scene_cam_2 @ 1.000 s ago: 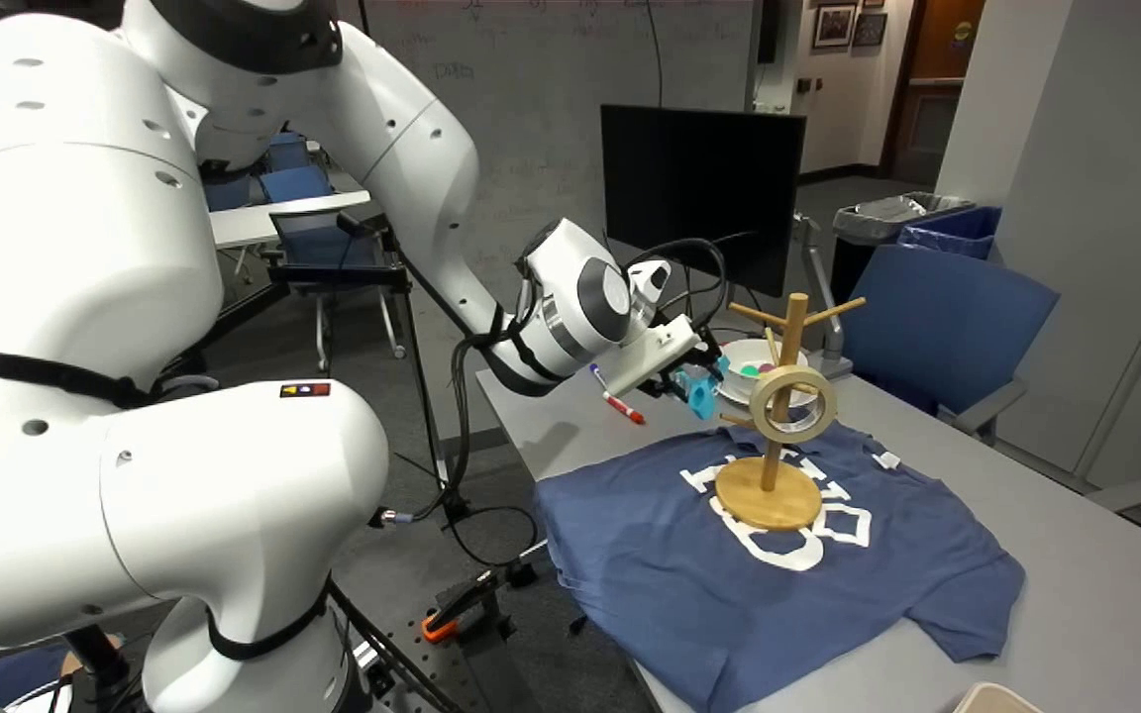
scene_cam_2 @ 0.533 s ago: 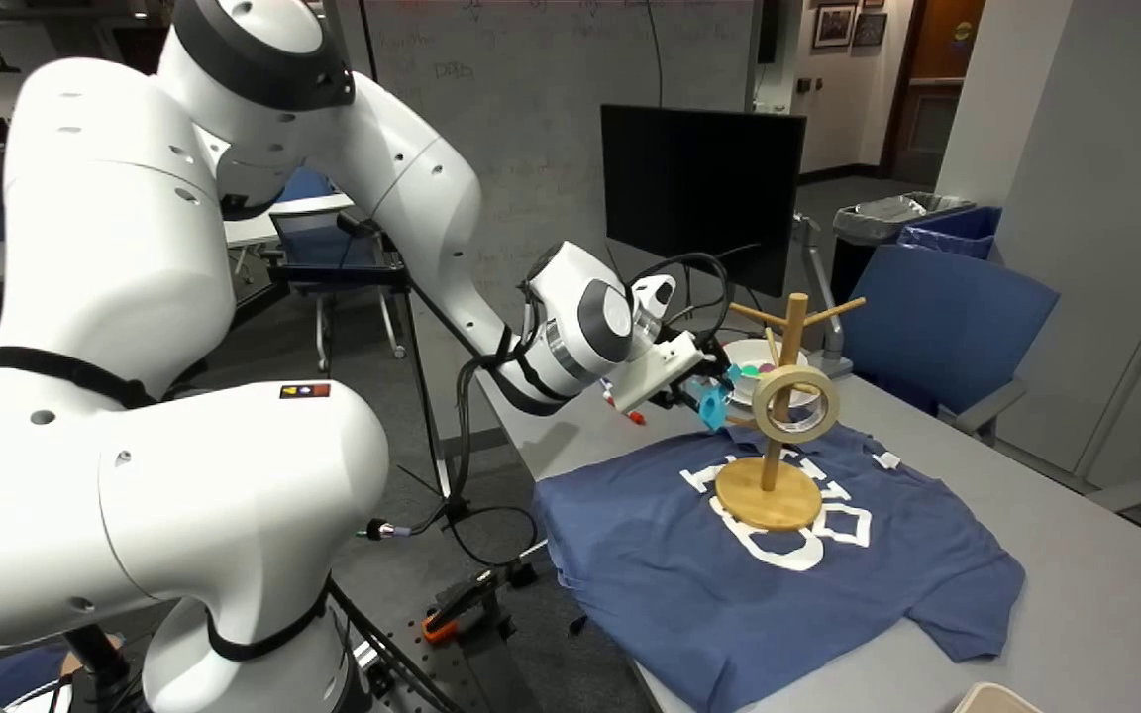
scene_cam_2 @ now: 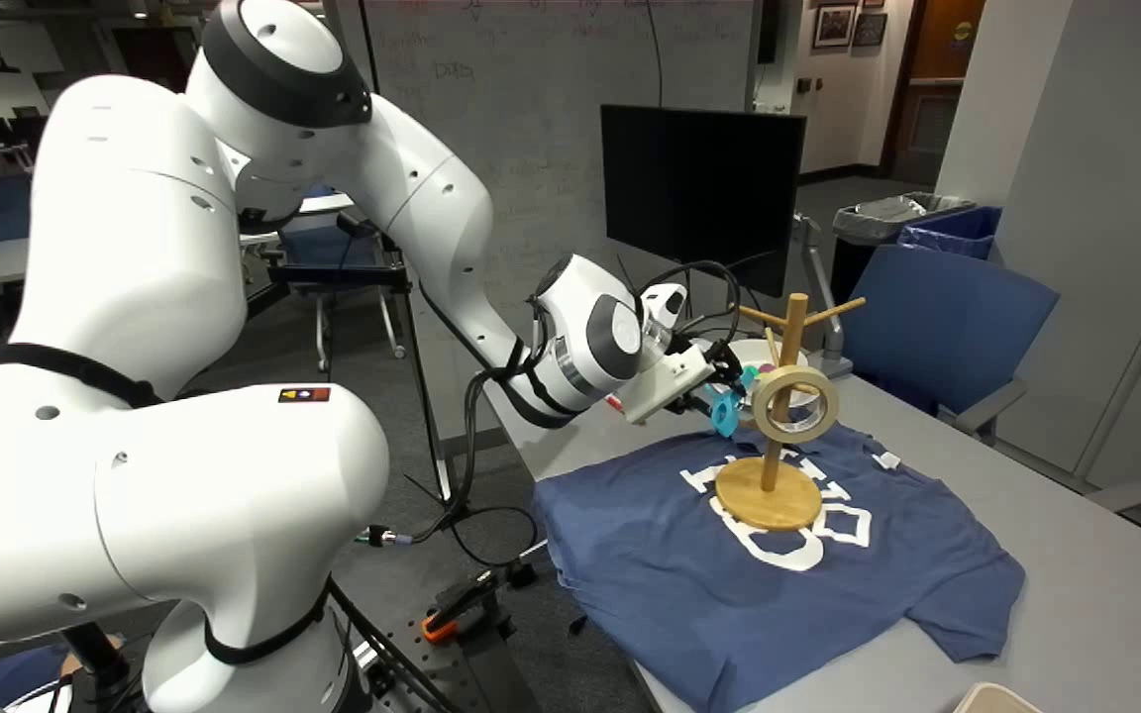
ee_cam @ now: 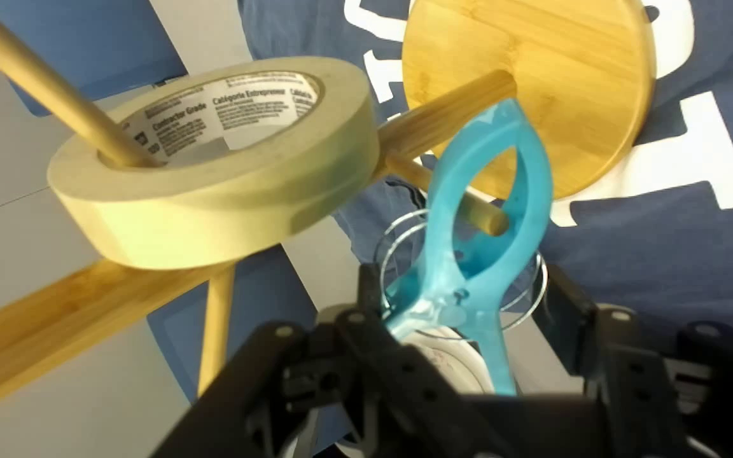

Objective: Hang the blue peg on the opposite side of the wooden rack

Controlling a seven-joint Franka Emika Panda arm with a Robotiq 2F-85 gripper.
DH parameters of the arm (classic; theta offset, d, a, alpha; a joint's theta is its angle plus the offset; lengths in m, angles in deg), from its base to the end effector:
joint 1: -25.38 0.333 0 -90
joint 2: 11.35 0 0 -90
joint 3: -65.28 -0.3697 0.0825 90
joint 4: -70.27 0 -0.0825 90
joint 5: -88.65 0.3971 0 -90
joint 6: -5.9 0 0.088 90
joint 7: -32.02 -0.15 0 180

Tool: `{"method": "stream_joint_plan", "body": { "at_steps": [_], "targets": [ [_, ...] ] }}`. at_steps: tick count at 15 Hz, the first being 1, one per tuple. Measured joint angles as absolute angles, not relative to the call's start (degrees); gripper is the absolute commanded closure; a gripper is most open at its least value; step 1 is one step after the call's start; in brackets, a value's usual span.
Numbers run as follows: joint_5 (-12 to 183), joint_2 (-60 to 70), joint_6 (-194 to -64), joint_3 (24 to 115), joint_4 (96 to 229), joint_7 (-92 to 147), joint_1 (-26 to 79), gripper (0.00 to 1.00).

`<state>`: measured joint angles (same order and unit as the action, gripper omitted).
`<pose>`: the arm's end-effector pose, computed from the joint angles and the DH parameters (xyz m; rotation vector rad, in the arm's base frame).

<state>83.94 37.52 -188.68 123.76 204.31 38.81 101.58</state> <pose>0.5691 0.1987 0.1930 2.2108 1.0730 0.7667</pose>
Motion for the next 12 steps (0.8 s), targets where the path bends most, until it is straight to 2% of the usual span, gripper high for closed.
{"method": "stream_joint_plan", "body": {
  "at_steps": [5, 6, 7, 9, 12],
  "targets": [
    [87.29, 38.22, -192.33, 120.89, 203.36, 38.88, 98.17, 0.64],
    [87.88, 38.34, -192.8, 120.38, 203.13, 38.88, 97.6, 0.22],
    [88.45, 38.4, -193.16, 119.86, 202.9, 38.9, 97.07, 0.12],
    [89.41, 38.52, -193.33, 118.94, 202.34, 38.96, 96.05, 0.01],
    [90.2, 38.77, -193.33, 117.64, 201.87, 38.96, 94.86, 0.0]
  ]
}}
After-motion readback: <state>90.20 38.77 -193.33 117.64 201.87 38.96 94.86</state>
